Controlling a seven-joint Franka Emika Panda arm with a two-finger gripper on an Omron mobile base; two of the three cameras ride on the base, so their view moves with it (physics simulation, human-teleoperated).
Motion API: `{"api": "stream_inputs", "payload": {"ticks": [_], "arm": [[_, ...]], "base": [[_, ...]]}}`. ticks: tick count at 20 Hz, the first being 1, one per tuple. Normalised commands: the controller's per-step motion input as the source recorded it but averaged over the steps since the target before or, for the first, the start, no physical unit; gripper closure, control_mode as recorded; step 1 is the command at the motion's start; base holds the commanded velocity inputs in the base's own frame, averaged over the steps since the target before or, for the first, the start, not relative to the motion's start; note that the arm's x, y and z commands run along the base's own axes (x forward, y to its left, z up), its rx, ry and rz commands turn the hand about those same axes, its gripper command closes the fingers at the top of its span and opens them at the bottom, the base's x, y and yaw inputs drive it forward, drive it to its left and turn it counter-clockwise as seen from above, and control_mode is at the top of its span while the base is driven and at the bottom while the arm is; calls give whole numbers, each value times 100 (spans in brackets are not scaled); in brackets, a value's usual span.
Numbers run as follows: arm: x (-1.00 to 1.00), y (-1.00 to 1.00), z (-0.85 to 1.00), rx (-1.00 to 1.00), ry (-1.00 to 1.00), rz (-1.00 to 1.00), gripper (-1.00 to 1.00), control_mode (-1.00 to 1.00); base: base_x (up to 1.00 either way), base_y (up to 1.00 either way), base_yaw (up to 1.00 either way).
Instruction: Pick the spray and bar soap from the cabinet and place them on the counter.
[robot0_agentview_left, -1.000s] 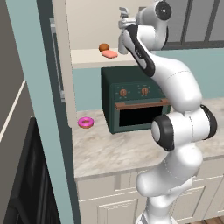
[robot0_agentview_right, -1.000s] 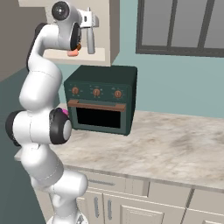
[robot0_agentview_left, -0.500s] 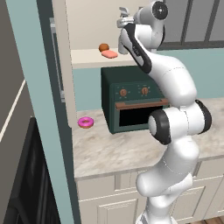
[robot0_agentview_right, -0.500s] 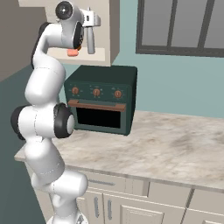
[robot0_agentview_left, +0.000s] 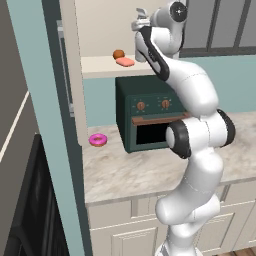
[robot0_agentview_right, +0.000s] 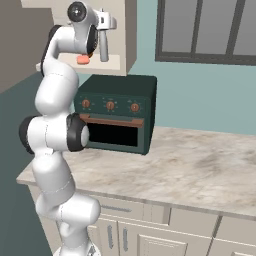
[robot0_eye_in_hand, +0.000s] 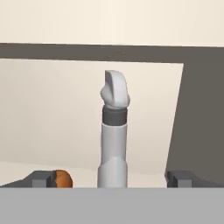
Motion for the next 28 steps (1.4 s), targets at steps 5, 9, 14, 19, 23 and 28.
{"api": "stream_inputs", "payload": {"ticks": [5,9,14,19,23,28], "arm": [[27,5,0,0,0,0,-100,-100],[28,4,0,0,0,0,-100,-100],[30,2,0,0,0,0,-100,-100],[28,0,0,0,0,0,-100,-100],[29,3,0,0,0,0,-100,-100],[32,9,0,0,0,0,-100,-100]], "base": [[0,0,0],[0,0,0],[0,0,0],[0,0,0],[0,0,0],[0,0,0]]}}
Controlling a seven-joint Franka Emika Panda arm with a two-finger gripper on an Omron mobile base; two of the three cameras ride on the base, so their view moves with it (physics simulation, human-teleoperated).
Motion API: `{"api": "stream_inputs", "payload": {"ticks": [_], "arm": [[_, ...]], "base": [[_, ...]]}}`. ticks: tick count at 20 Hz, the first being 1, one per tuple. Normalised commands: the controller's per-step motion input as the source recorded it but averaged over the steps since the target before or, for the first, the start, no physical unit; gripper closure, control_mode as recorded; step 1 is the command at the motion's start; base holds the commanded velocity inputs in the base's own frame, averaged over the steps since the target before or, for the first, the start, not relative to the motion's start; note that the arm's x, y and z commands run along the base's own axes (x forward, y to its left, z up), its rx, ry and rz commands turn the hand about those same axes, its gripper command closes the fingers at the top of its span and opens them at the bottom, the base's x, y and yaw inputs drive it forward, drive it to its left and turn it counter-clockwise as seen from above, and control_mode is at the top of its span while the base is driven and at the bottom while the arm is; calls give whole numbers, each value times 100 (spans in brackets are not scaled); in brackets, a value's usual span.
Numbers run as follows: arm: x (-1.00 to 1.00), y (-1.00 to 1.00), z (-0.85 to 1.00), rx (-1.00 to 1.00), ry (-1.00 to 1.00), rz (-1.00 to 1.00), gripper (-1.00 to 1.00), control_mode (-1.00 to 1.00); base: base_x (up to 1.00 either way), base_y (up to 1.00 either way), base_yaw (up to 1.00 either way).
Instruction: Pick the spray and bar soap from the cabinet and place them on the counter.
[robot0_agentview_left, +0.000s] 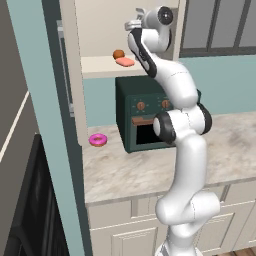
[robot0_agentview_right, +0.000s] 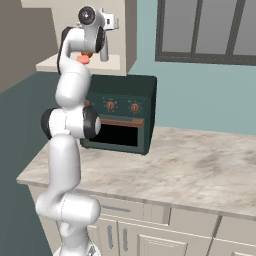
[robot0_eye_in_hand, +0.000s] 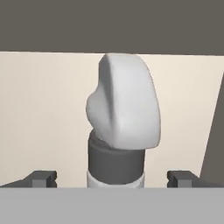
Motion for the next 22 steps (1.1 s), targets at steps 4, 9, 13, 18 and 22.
{"api": "stream_inputs", "payload": {"ticks": [4,9,13,18,22], "arm": [[28,9,0,0,0,0,100,-100],[2,0,5,0,-1,0,100,-100],[-16,-1,12,0,-5,0,100,-100],[-30,0,8,0,-4,0,100,-100],[-61,-4,6,0,-6,0,100,-100]], "base": [[0,0,0],[0,0,0],[0,0,0],[0,0,0],[0,0,0]]}}
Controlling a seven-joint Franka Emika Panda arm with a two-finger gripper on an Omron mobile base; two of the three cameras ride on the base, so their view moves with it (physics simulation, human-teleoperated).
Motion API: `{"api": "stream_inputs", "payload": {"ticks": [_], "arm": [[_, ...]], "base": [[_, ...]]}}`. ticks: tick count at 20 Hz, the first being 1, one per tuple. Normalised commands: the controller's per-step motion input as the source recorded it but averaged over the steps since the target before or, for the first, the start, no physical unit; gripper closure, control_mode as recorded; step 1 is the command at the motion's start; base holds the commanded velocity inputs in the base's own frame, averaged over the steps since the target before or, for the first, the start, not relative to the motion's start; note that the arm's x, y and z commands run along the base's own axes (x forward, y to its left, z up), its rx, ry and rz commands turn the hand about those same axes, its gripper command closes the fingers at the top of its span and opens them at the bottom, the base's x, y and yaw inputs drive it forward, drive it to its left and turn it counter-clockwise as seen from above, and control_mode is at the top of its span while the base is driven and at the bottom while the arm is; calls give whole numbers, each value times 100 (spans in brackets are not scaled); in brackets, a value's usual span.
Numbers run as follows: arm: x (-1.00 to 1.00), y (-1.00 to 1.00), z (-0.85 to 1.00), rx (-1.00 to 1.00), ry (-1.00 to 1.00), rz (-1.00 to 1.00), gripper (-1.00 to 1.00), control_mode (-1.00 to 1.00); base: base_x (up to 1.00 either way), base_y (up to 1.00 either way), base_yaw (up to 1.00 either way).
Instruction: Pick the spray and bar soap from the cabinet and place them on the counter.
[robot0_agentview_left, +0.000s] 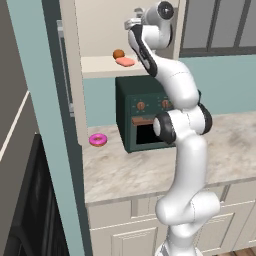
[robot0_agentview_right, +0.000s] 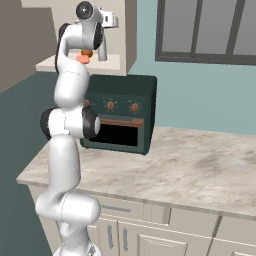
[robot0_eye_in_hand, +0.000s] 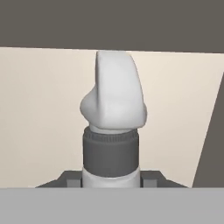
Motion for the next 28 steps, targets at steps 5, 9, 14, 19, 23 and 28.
{"api": "stream_inputs", "payload": {"ticks": [5,9,14,19,23,28], "arm": [[-91,-11,5,0,-9,0,100,-100],[-99,-11,3,0,-12,0,100,-100],[-99,-11,2,0,-14,0,100,-100],[-95,-16,10,0,-14,0,100,-100],[-77,-16,16,0,-8,0,100,-100],[-76,-22,12,0,-1,0,100,-100]], "base": [[0,0,0],[0,0,0],[0,0,0],[0,0,0],[0,0,0],[0,0,0]]}}
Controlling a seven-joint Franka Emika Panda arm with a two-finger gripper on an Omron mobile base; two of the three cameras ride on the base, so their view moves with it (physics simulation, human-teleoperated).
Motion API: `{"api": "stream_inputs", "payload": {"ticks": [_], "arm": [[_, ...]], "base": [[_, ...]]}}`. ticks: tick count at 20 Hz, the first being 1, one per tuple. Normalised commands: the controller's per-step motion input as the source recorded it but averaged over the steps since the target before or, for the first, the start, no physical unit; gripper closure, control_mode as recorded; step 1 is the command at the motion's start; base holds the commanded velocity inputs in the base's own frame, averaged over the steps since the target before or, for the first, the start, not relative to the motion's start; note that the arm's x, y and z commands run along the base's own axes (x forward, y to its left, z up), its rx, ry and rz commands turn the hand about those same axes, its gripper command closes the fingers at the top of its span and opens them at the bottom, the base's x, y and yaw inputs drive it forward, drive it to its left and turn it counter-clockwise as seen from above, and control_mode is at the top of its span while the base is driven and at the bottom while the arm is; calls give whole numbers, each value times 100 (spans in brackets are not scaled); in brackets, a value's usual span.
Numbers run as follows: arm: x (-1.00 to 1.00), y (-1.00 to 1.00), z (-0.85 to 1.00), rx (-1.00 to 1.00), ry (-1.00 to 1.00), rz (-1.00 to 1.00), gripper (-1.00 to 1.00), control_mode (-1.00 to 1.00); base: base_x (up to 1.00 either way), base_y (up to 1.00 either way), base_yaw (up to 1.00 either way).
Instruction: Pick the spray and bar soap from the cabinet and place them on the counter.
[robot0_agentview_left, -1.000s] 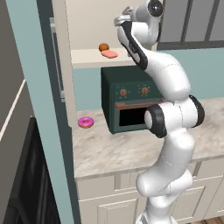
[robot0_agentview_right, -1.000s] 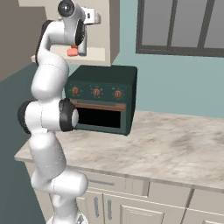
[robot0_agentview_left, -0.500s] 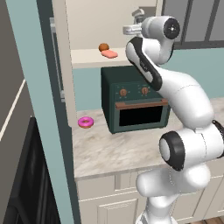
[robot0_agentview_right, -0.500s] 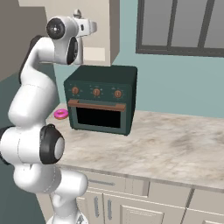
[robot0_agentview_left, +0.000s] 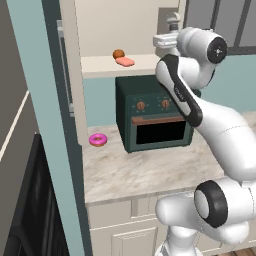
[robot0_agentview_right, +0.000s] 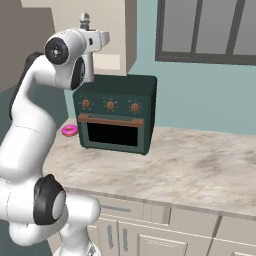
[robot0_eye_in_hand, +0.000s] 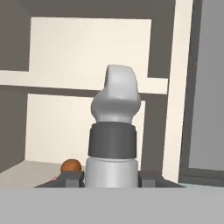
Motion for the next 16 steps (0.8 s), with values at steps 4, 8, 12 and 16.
{"api": "stream_inputs", "payload": {"ticks": [4,8,12,16], "arm": [[-73,-27,7,0,0,0,100,-100],[-60,-29,1,2,6,0,100,-100],[-48,-20,0,2,7,0,100,-100],[-27,-6,-1,0,2,0,100,-100]], "base": [[0,0,0],[0,0,0],[0,0,0],[0,0,0]]}}
